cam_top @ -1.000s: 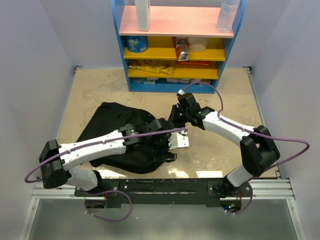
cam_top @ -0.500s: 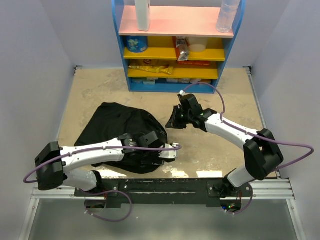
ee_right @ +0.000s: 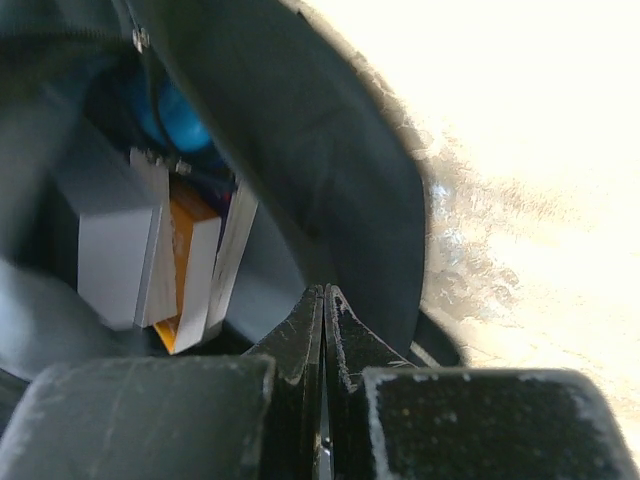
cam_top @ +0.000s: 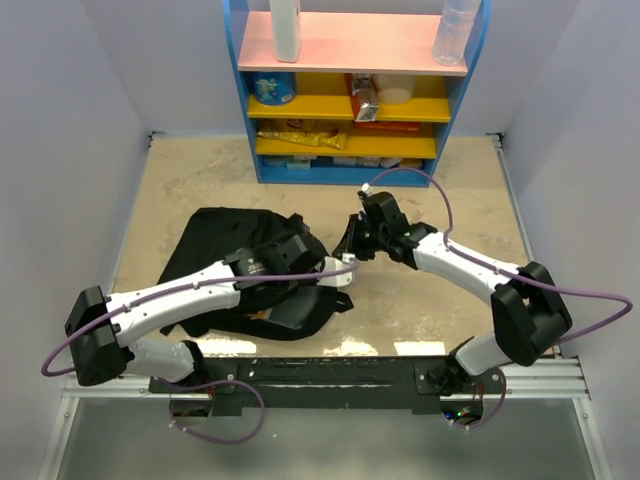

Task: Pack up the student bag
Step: Zip the student bag at the center of the board.

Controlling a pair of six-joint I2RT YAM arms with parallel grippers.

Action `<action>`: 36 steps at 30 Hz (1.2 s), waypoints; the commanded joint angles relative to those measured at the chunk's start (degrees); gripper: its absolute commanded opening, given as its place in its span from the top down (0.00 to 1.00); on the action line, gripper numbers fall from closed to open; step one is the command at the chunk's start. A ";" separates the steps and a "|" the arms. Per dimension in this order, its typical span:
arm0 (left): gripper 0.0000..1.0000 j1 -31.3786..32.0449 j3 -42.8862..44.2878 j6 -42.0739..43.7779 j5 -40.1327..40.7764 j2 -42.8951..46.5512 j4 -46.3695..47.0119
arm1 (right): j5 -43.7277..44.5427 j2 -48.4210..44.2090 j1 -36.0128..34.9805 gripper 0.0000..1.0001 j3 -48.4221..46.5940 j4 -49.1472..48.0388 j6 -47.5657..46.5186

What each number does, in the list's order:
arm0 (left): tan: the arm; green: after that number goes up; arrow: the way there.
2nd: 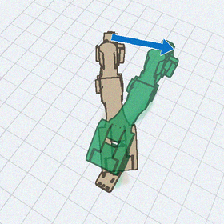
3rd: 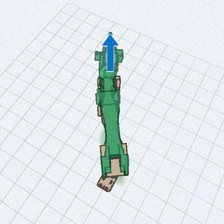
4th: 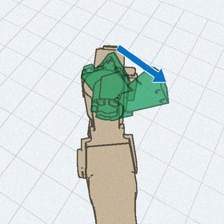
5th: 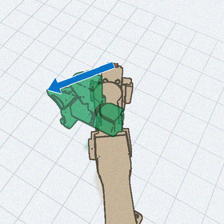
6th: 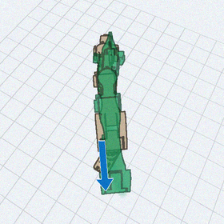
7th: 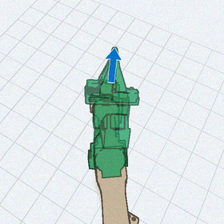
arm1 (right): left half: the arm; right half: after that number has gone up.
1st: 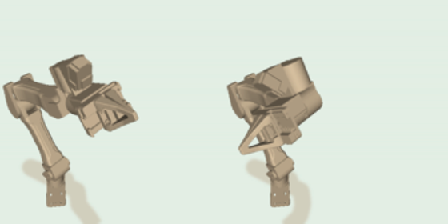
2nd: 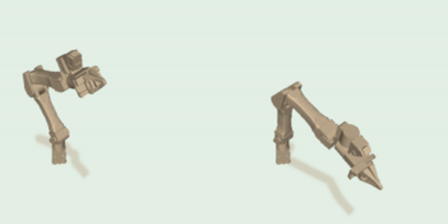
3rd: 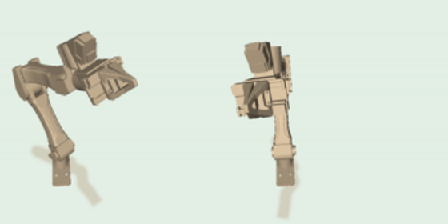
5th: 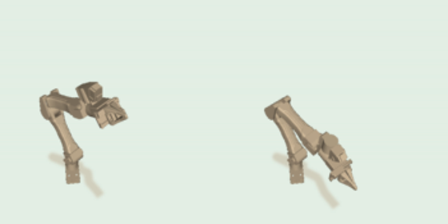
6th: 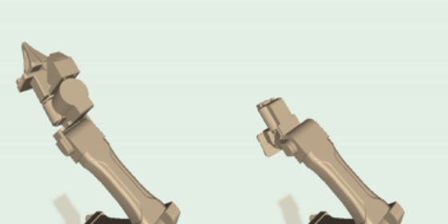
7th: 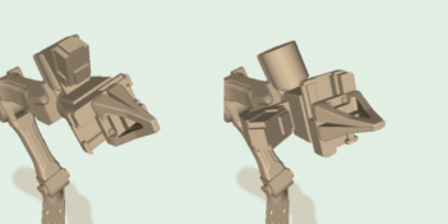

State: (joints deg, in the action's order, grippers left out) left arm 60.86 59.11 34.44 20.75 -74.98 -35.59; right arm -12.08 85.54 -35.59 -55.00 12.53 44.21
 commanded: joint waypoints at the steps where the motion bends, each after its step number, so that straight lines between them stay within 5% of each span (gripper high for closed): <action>1: 1.00 -4.77 8.19 3.26 3.42 2.91 1.58 | 0.65 -5.46 0.17 0.99 0.51 -4.18 -3.07; 14: 1.00 -8.83 9.97 2.74 -8.36 7.82 -9.31 | -2.51 -2.58 -0.09 0.63 -1.68 -15.96 -3.69; 26: 1.00 -9.09 12.34 4.59 -18.38 11.79 -14.59 | 4.78 4.73 -5.54 0.62 -2.04 -24.83 -17.65; 36: 1.00 -9.18 11.64 4.06 -18.21 11.79 -13.19 | 1.09 13.68 -5.71 0.63 -2.39 -36.51 -15.82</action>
State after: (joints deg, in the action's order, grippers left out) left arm 51.77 69.14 38.63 4.12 -63.75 -49.41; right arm -9.87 96.16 -41.23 -56.34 -17.63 28.67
